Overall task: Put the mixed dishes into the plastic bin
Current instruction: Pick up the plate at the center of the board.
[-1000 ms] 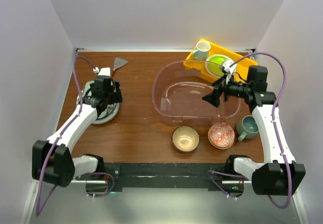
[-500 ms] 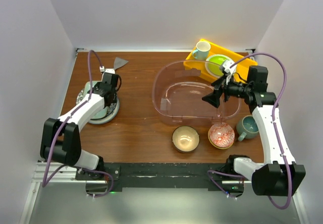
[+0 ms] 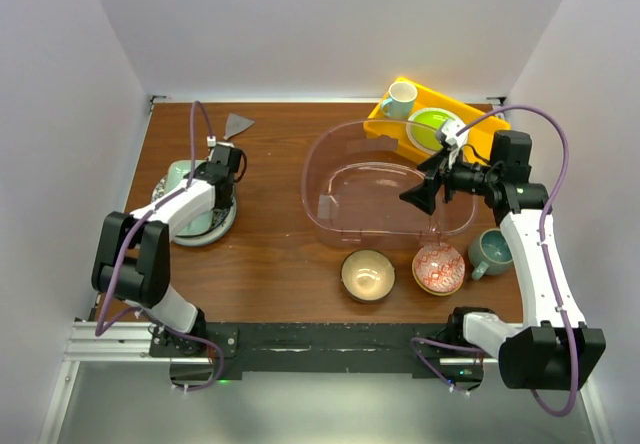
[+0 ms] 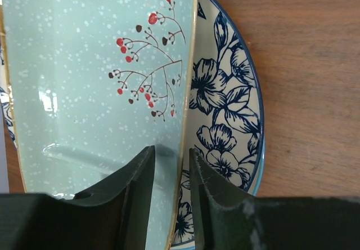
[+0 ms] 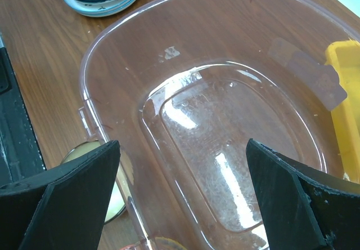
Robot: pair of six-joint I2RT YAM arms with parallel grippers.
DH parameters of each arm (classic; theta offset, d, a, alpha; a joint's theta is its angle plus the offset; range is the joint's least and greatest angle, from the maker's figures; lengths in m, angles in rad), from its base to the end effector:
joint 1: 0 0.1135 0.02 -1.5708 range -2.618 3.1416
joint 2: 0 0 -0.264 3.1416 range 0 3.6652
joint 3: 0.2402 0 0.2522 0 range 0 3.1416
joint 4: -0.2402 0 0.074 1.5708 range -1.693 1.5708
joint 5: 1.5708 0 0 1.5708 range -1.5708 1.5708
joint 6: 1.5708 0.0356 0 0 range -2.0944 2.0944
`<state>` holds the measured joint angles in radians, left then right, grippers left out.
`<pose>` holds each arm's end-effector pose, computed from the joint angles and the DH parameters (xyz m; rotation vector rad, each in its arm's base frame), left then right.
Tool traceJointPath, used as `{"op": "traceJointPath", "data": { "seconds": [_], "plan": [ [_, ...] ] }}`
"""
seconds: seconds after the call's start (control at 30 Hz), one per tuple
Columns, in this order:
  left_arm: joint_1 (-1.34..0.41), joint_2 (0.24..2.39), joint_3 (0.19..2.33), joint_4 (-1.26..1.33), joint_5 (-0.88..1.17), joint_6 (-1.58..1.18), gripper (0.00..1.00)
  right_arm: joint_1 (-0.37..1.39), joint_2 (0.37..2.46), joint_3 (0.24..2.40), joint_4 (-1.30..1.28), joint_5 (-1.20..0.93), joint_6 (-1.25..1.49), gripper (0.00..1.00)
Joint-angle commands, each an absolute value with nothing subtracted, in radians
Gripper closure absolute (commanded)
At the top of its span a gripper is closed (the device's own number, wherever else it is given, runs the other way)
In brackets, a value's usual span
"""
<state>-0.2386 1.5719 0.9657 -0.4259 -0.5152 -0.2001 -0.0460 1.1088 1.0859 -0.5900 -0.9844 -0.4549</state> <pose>0.3050 -0.0561 0.1971 -0.1320 2.4717 0.4865 0.2264 0.0193 0.3503 -0.9007 1.7472 0.7400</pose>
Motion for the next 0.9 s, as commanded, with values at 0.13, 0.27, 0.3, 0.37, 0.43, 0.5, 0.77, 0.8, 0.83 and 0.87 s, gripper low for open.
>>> {"op": "traceJointPath", "data": {
  "seconds": [0.13,0.27,0.3,0.37,0.43,0.5,0.77,0.8,0.83,0.87],
  "plan": [
    [-0.244,1.597,1.002,-0.384,-0.564,-0.179,0.76,-0.044,1.075,1.081,-0.569,-1.014,-0.471,0.02],
    [-0.245,1.569,0.994,-0.370,-0.571,-0.175,0.87,-0.044,1.075,1.081,-0.571,-1.012,-0.471,0.02],
    [-0.247,1.562,0.991,-0.364,-0.572,-0.175,0.91,-0.044,1.074,1.081,-0.571,-1.014,-0.472,0.02],
    [-0.250,1.539,0.985,-0.359,-0.583,-0.170,0.95,-0.044,1.075,1.081,-0.571,-1.014,-0.472,0.02],
    [-0.253,1.514,0.979,-0.350,-0.584,-0.169,1.00,-0.044,1.074,1.083,-0.572,-1.014,-0.472,0.02],
    [-0.256,1.491,0.974,-0.344,-0.586,-0.169,1.00,-0.044,1.075,1.083,-0.574,-1.014,-0.476,0.02],
    [-0.271,1.402,0.945,-0.308,-0.597,-0.152,1.00,-0.044,1.078,1.081,-0.578,-1.012,-0.480,0.02],
    [-0.275,1.385,0.942,-0.304,-0.597,-0.149,1.00,-0.044,1.078,1.083,-0.578,-1.012,-0.480,0.02],
    [-0.276,1.376,0.936,-0.301,-0.597,-0.146,1.00,-0.044,1.078,1.083,-0.578,-1.011,-0.480,0.02],
    [-0.278,1.367,0.933,-0.298,-0.598,-0.144,1.00,-0.044,1.080,1.083,-0.578,-1.012,-0.480,0.02]
  ]
}}
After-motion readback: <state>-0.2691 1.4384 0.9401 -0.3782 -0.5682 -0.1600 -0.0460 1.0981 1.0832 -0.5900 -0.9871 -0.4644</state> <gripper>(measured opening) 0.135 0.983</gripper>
